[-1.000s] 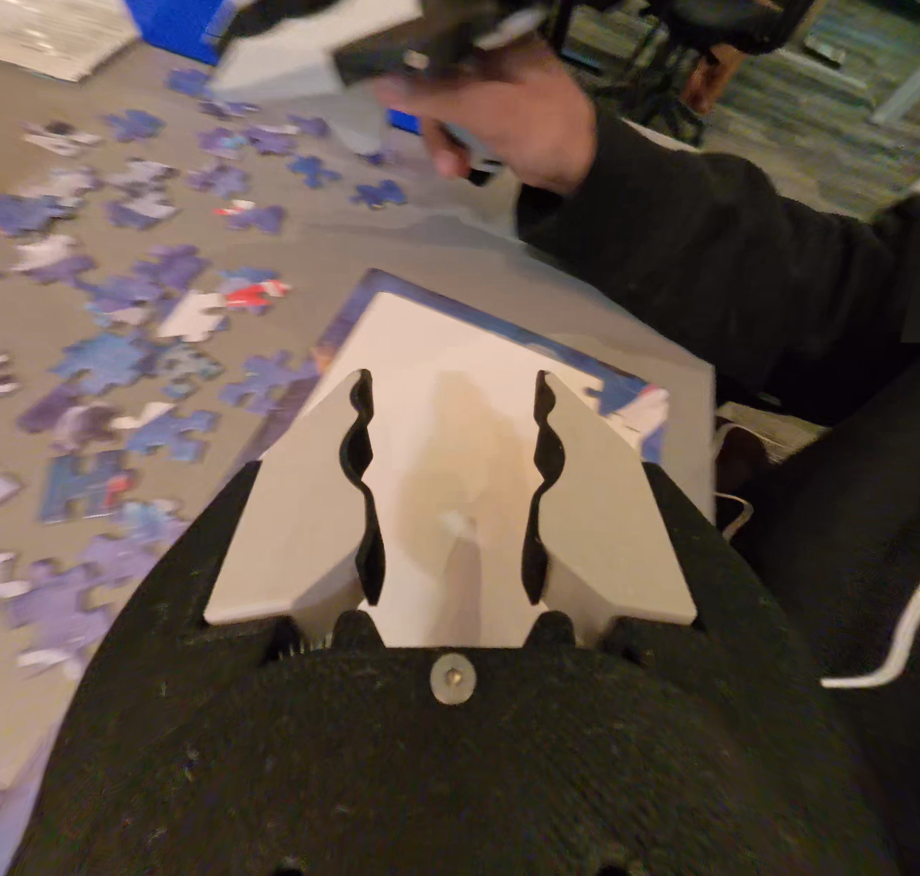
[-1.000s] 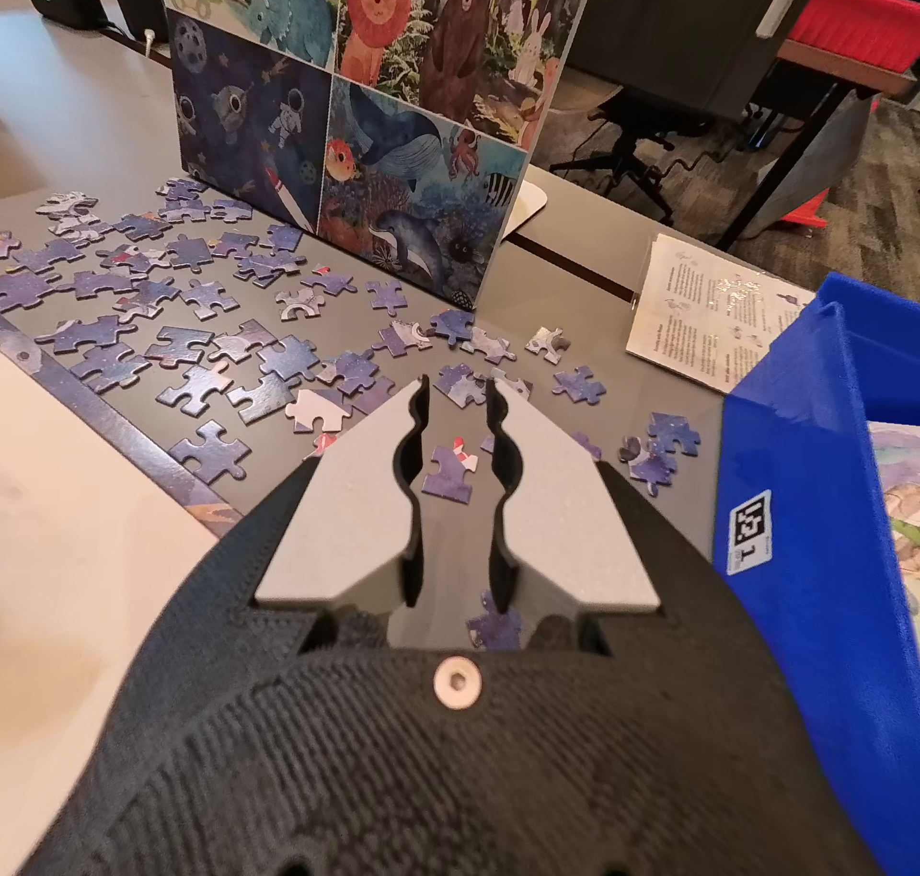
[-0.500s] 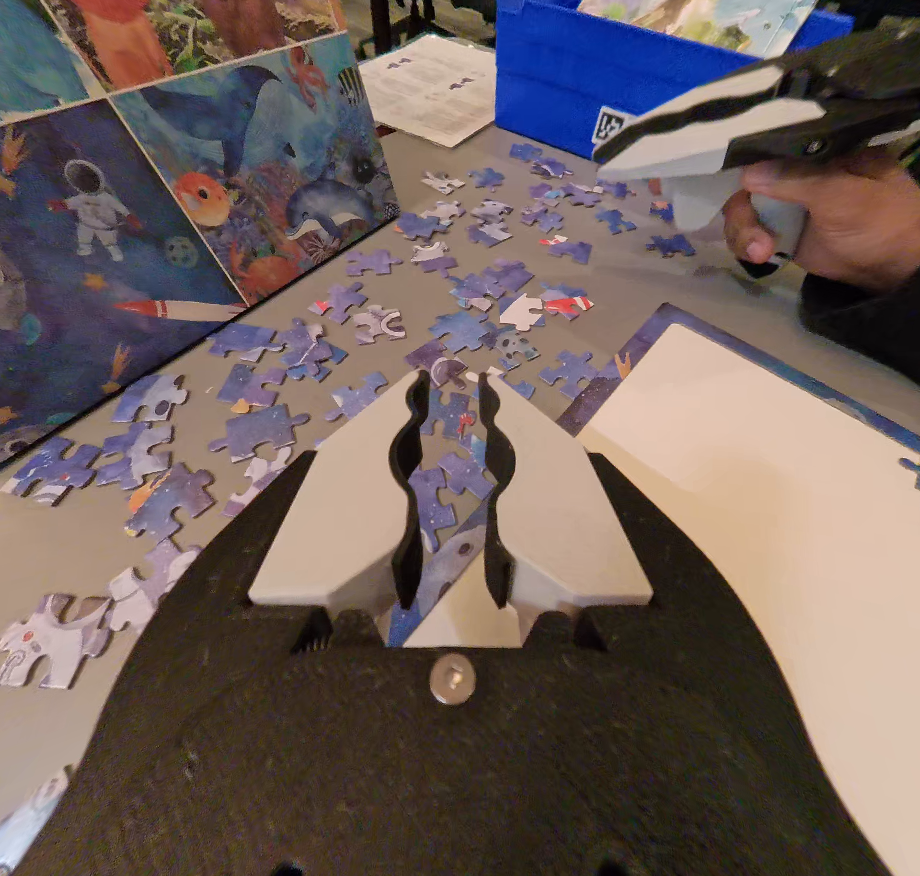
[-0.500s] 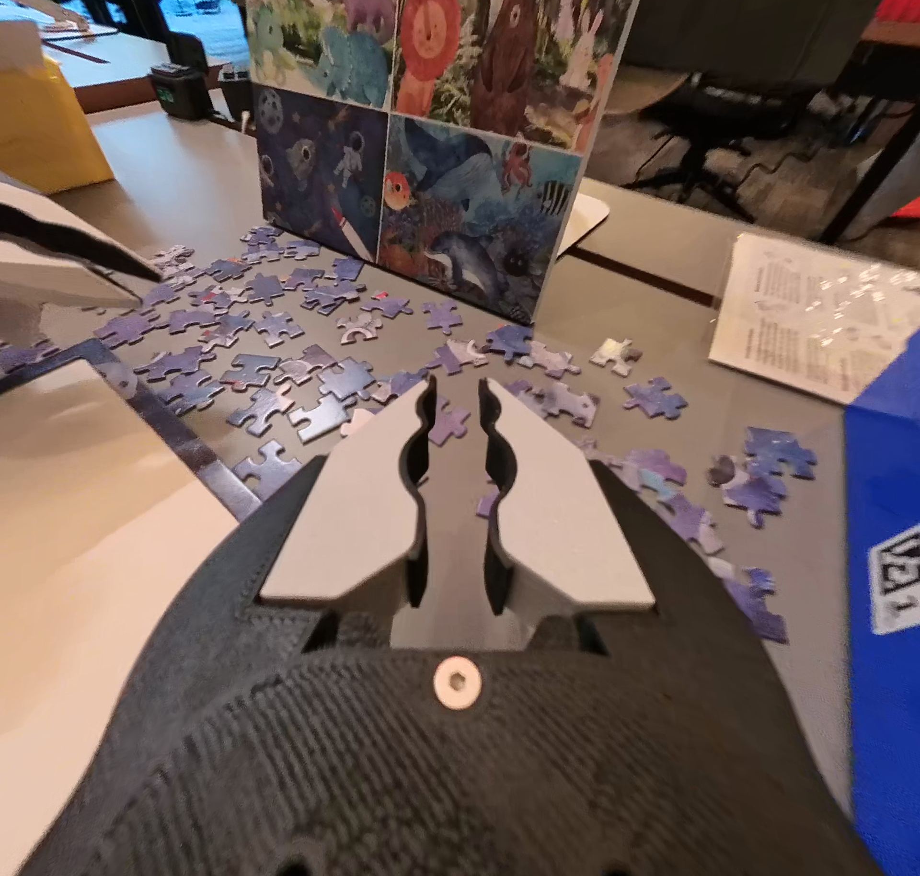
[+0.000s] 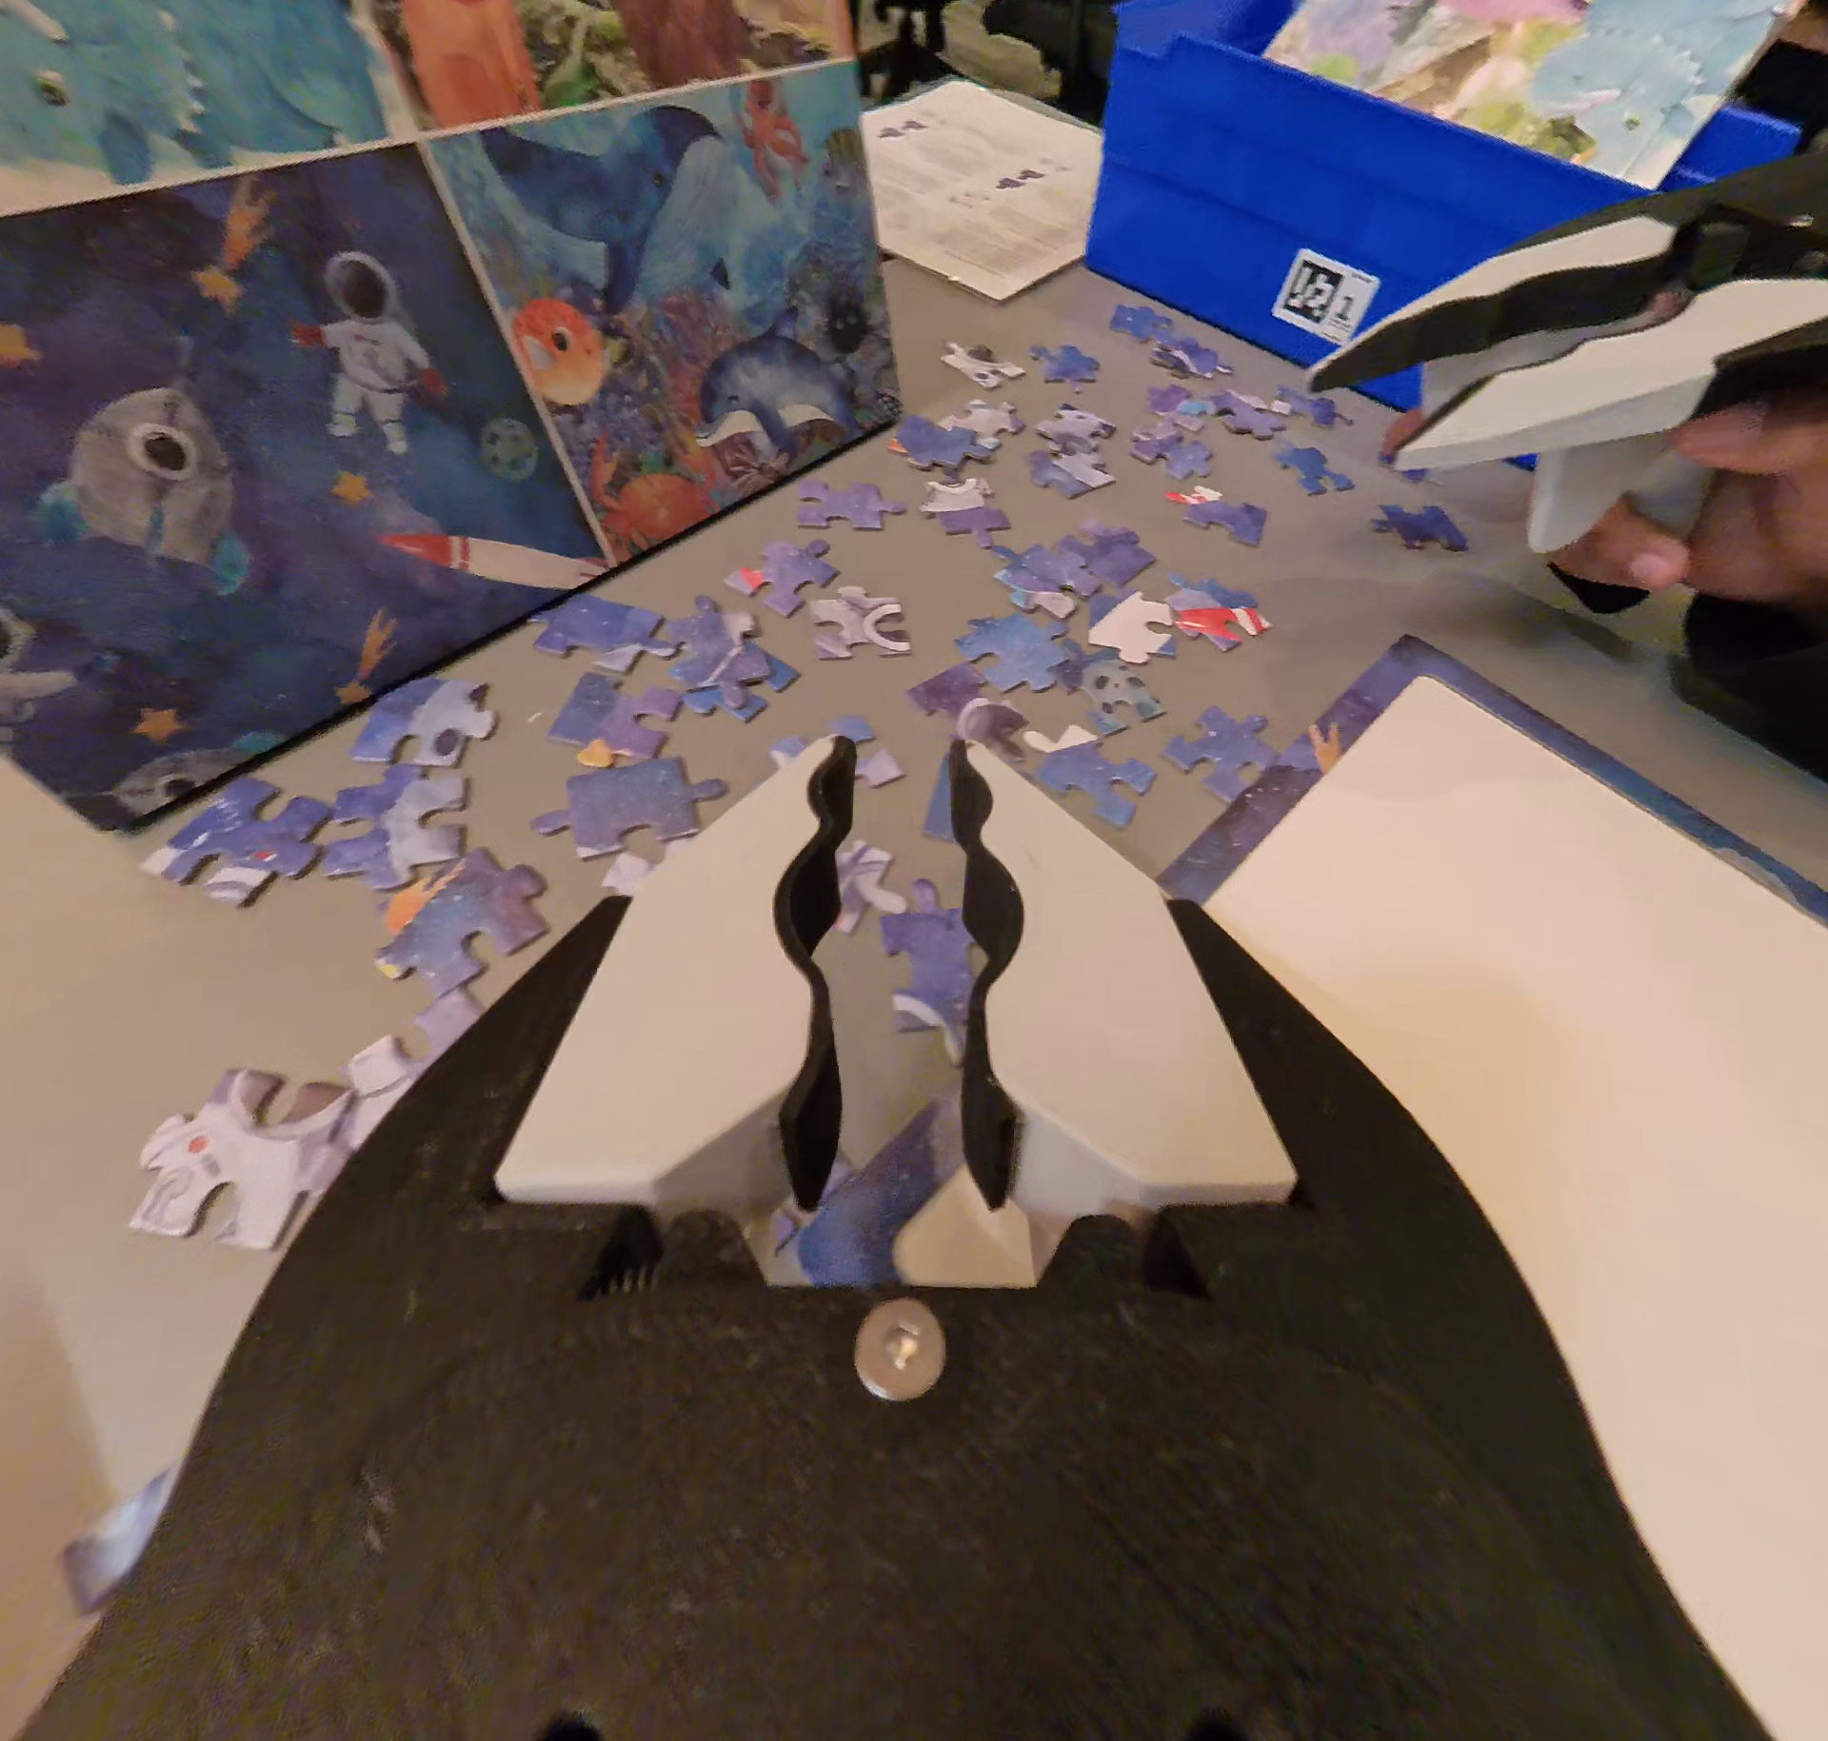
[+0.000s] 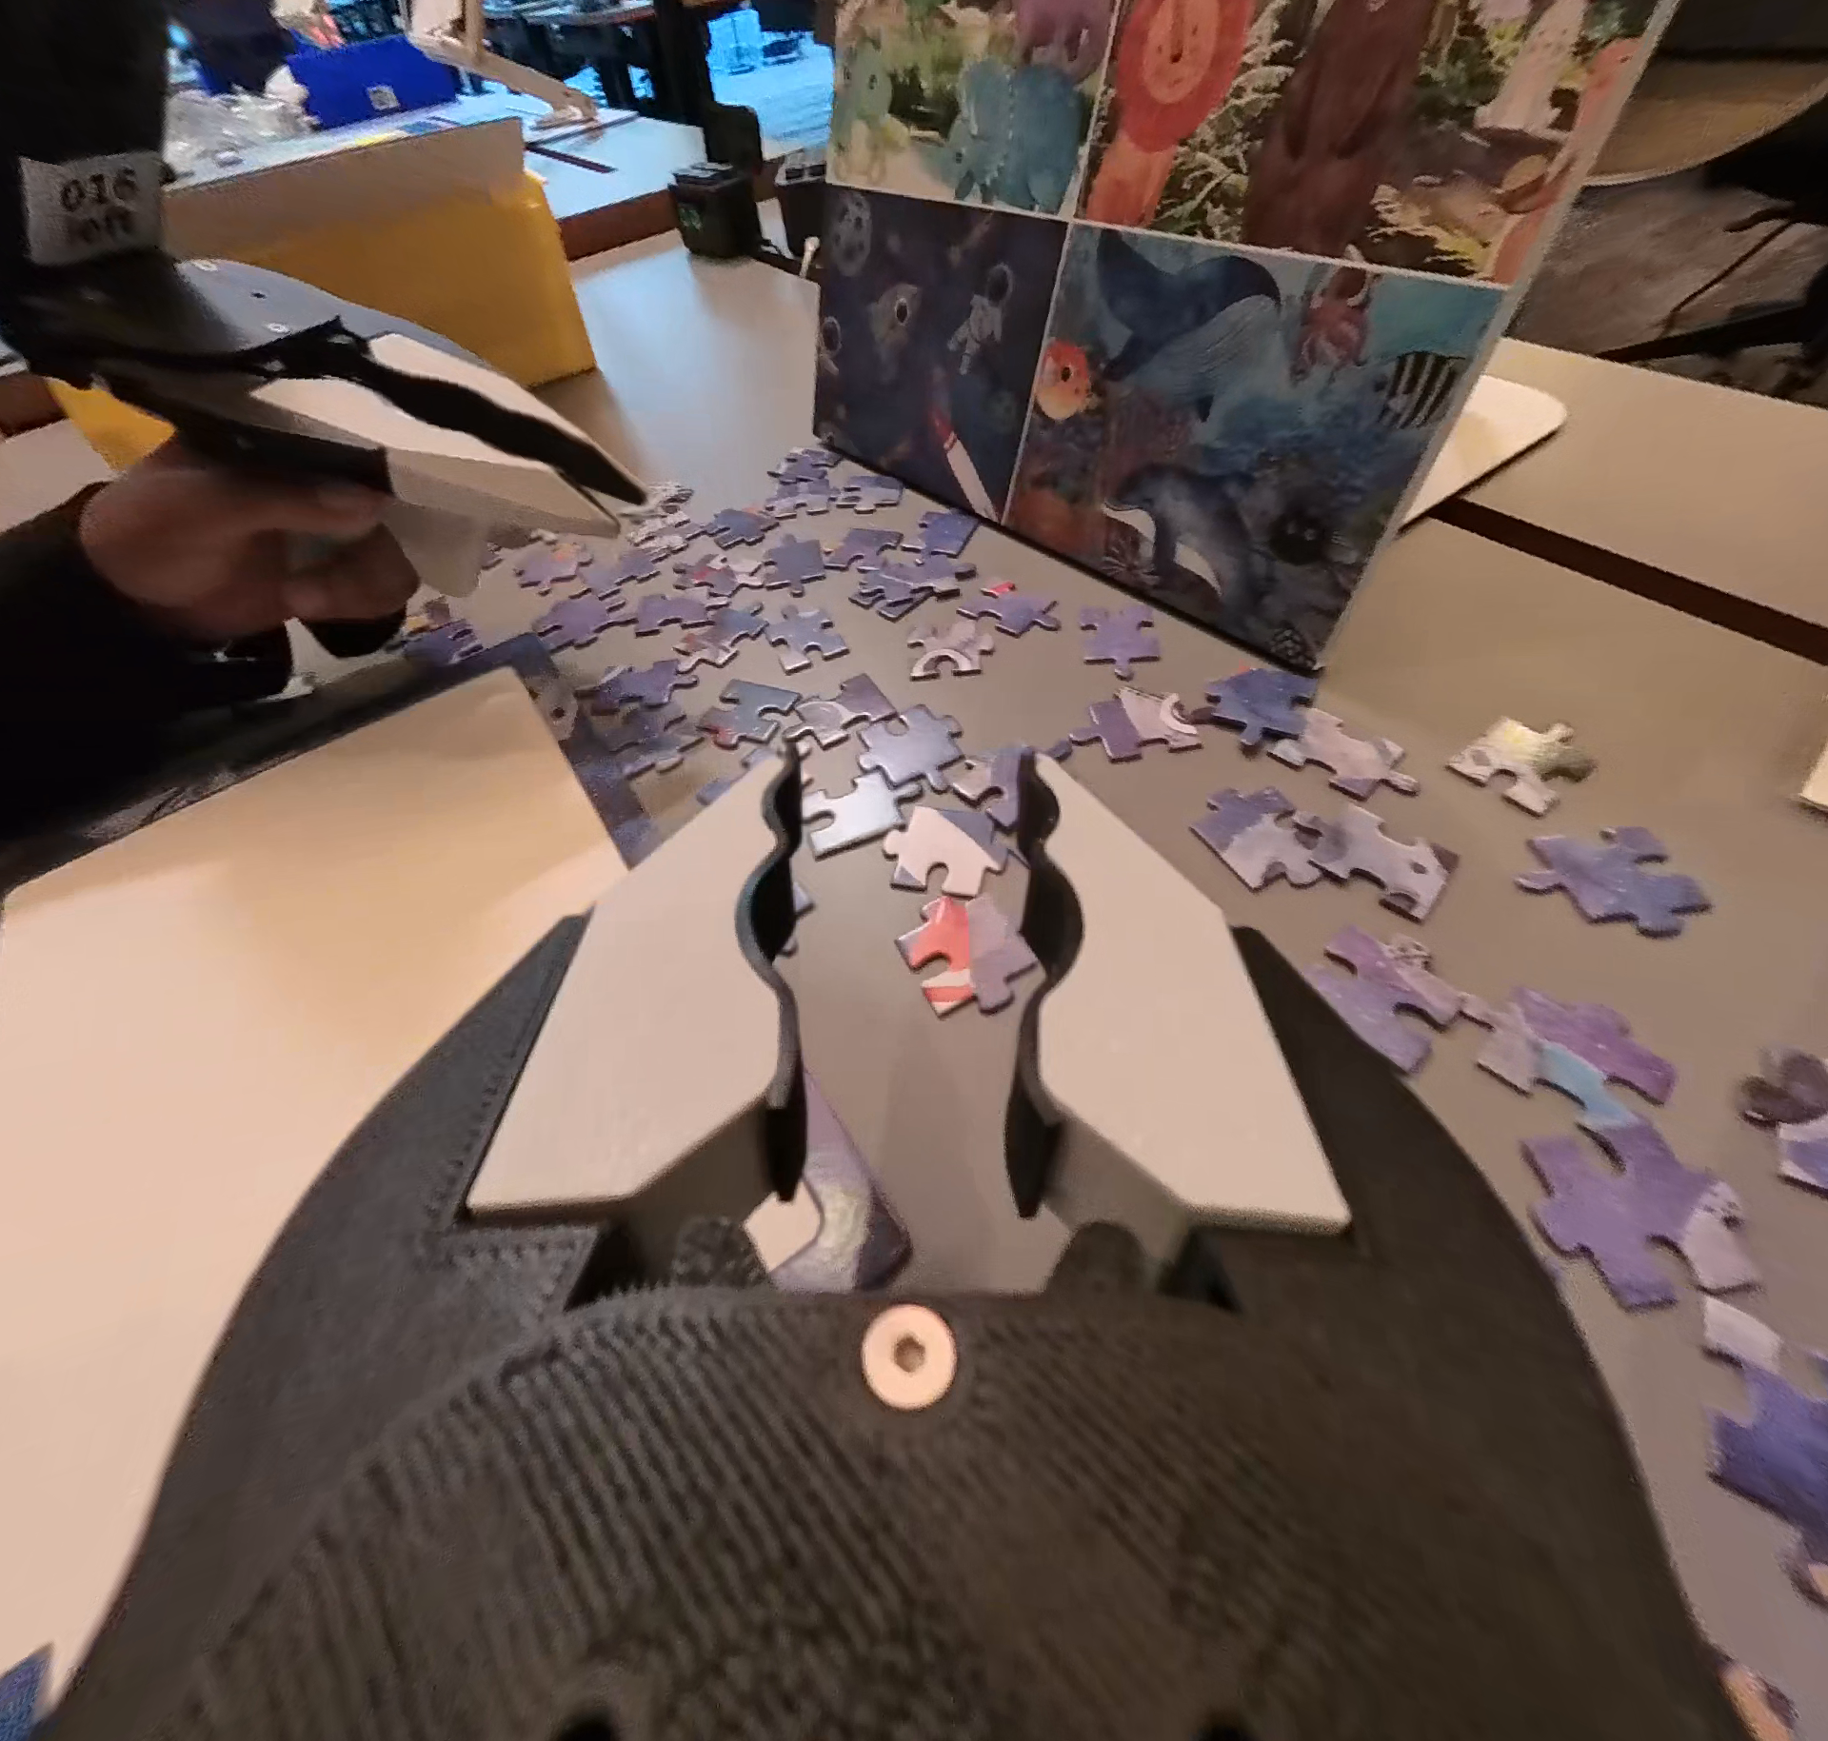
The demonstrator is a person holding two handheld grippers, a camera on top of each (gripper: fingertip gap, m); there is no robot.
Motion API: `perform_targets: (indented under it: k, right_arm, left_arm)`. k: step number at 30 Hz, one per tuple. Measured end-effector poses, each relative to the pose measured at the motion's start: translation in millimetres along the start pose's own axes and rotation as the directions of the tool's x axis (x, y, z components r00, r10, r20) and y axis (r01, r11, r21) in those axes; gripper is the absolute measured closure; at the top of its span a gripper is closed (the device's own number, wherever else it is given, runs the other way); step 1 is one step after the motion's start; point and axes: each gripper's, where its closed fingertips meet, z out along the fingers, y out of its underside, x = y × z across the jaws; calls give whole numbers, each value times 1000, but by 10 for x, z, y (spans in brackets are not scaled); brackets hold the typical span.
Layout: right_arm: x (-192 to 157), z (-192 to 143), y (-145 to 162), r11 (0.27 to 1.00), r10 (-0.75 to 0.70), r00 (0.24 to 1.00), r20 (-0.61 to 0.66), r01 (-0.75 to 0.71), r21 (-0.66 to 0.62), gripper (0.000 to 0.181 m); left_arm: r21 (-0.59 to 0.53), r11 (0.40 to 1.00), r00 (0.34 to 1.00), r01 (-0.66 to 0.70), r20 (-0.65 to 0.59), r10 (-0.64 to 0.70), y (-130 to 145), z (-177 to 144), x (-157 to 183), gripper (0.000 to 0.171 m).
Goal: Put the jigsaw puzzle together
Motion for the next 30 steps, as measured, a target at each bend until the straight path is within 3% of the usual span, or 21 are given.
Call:
perform_targets:
  k: [7,13,30]
  right_arm:
    - [293,-131,-136,981,160,983,-94,-148,128,147]
    - [440,-268,-225,897,376,926,16,-368,246,146]
    - [404,-193,-156,901,380,925,22,-376,218,146]
  left_arm:
    - [106,989,992,99,67,-106,-137,-194,-334,156]
    - [149,980,988,133,57,-143,-187,-251,-386,158]
    - [136,984,990,117,66,-127,-159,-227,-374,159]
